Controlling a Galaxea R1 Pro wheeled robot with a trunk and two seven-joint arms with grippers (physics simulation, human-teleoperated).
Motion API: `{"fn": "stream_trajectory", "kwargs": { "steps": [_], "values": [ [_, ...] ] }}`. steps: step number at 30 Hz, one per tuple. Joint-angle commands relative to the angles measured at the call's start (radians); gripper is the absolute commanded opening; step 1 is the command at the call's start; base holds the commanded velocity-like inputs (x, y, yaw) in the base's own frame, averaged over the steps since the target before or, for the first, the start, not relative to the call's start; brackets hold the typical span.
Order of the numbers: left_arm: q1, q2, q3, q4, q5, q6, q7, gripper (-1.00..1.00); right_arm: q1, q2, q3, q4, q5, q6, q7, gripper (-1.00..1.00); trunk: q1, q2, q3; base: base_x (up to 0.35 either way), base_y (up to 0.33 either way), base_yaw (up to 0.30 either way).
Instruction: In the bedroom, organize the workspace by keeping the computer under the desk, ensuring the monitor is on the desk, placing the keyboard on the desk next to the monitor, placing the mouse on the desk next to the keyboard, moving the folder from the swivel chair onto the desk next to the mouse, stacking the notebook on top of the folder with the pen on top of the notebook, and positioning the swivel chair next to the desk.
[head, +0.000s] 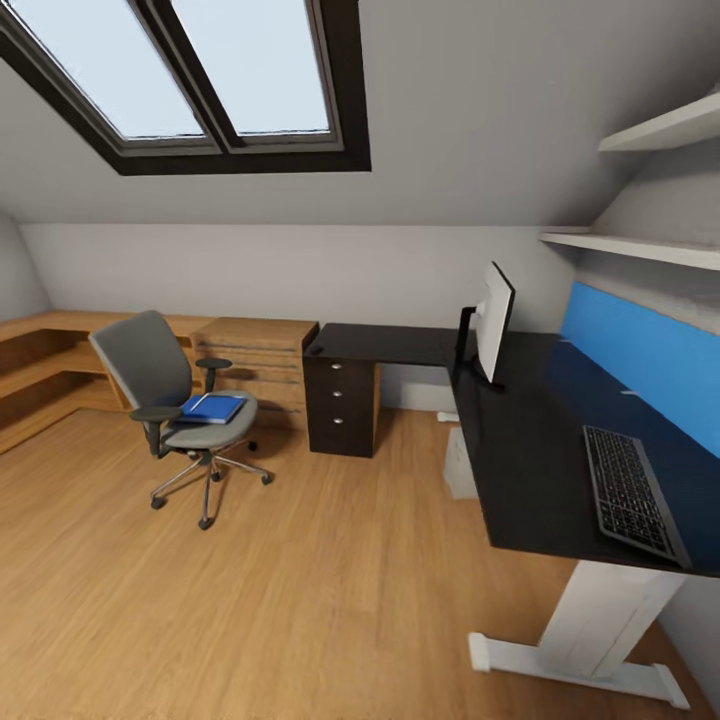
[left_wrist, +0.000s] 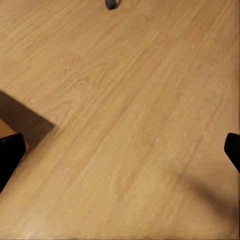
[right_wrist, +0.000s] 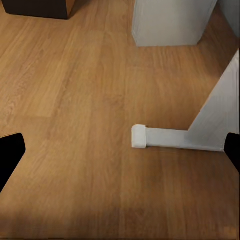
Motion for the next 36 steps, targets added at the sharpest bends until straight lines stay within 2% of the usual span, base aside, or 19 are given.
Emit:
{"fn": "stream_trajectory", "kwargs": {
  "steps": [1, 31, 36],
  "values": [
    [-0.001, 0.0, 0.005, 0.0, -0.005, -0.003, 0.003, 1.0, -0.001, 0.0, 0.009, 0.002, -0.007, -0.003, -0.003, 1.0, 0.0, -0.001, -0.001, -0.141, -0.302, 0.0],
    [-0.001, 0.0, 0.005, 0.0, -0.007, 0.006, 0.003, 1.0, -0.001, 0.002, 0.009, 0.002, -0.006, -0.002, -0.003, 1.0, 0.0, -0.001, -0.001, -0.137, -0.306, 0.0],
    [-0.001, 0.0, 0.005, 0.0, -0.007, 0.007, 0.002, 1.0, -0.001, 0.001, 0.008, 0.002, -0.007, -0.002, -0.003, 1.0, 0.0, -0.001, -0.001, -0.082, -0.168, 0.0]
  ]
}}
